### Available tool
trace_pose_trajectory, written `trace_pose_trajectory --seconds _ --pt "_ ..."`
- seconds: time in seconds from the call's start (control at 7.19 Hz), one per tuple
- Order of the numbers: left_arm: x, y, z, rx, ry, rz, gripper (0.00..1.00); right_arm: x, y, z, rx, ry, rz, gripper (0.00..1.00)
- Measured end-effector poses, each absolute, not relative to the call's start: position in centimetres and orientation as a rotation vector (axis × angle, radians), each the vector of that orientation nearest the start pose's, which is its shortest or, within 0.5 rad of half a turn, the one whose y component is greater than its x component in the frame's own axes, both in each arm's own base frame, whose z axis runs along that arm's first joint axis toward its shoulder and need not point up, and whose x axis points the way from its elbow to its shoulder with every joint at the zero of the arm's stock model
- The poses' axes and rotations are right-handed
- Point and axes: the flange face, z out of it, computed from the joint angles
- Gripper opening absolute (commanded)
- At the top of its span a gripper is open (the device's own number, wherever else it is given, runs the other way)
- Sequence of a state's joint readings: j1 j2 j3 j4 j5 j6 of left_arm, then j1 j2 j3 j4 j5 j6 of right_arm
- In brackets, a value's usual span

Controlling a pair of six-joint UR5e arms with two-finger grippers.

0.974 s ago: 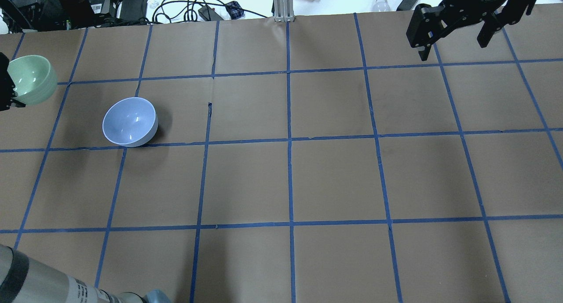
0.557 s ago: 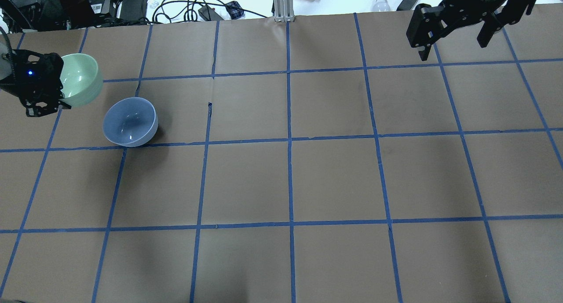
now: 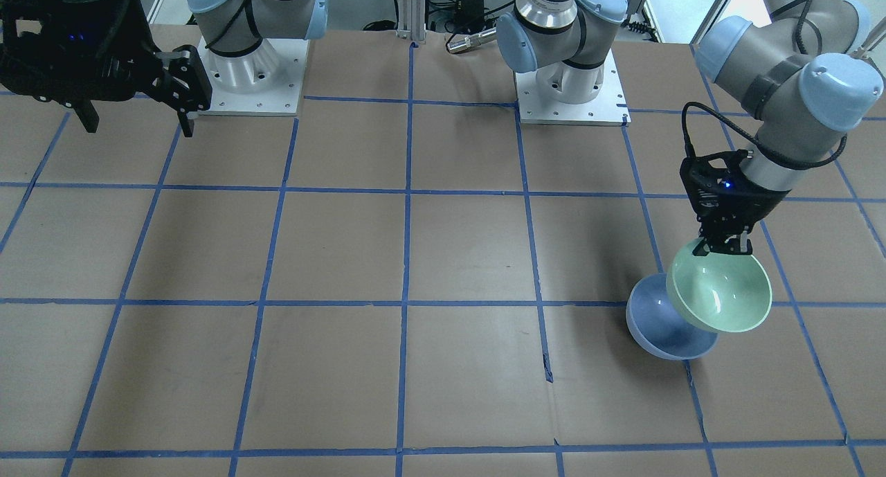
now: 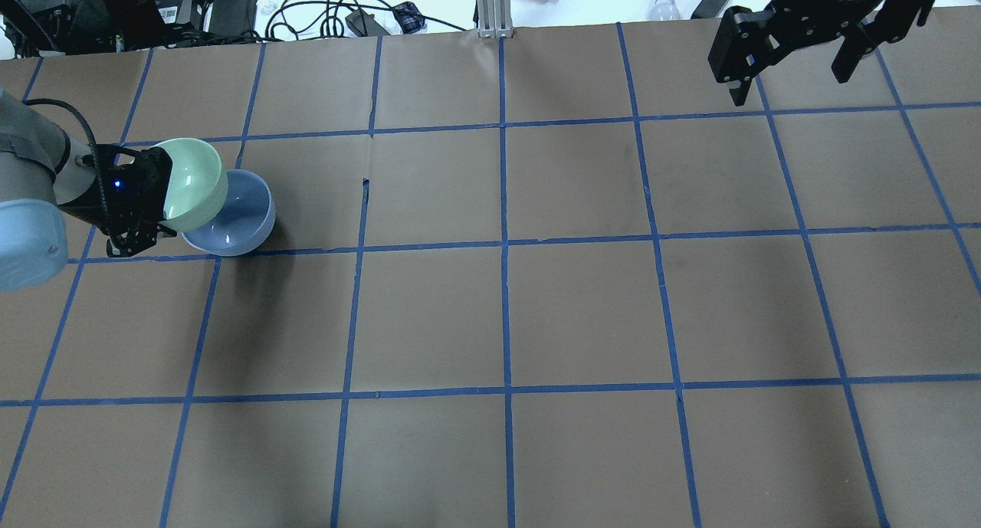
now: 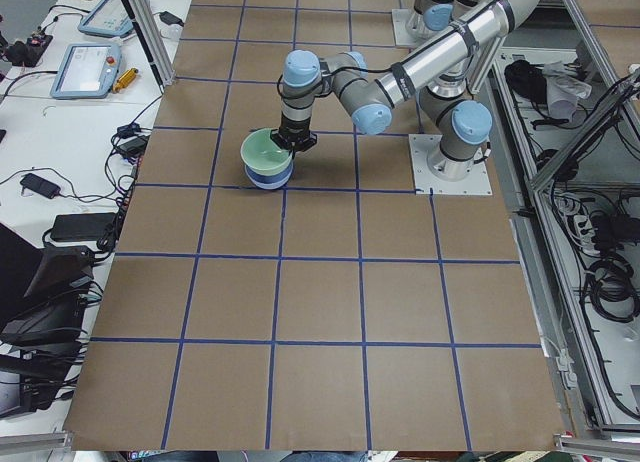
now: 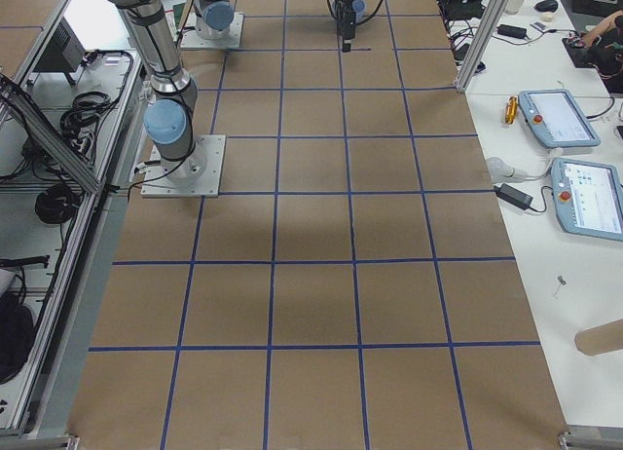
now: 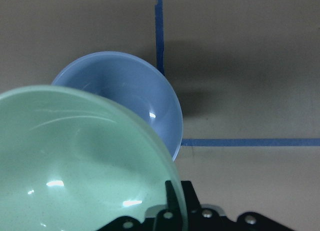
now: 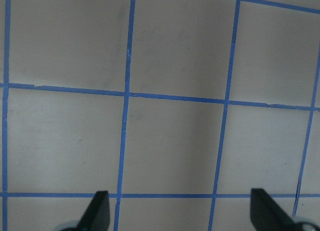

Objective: Stack green bowl on blue bowl
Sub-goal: 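Lower the green bowl into the light blue bowl with the left gripper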

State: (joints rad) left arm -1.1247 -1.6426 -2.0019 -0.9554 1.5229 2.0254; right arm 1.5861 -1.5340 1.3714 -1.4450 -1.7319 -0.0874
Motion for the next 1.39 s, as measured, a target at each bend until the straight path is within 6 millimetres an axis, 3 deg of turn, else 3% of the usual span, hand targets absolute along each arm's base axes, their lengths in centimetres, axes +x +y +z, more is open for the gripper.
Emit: trace_pose_trajectory --seconds 0.28,0.42,0.56,0.97,1.39 --pt "6.8 -49.5 29.8 -2.292 -2.272 0.141 0.00 12.5 -50.4 55.6 -0.165 3.299 -0.051 1.00" --pt "6.5 -49.6 29.1 -2.291 -2.266 0.139 0.53 12.5 -50.4 55.6 -0.165 3.299 -0.051 1.00" --pt "6.3 -49.5 28.4 -2.286 -2.261 0.136 1.00 12.5 -50.4 55.6 -0.165 3.299 -0.051 1.00" --pt "6.3 -49.6 27.8 -2.273 -2.267 0.127 1.00 12.5 -50.4 55.6 -0.165 3.299 -0.051 1.00" --pt "5.3 -50.5 30.2 -2.206 -2.375 0.170 1.00 12.5 -50.4 55.6 -0.165 3.299 -0.051 1.00"
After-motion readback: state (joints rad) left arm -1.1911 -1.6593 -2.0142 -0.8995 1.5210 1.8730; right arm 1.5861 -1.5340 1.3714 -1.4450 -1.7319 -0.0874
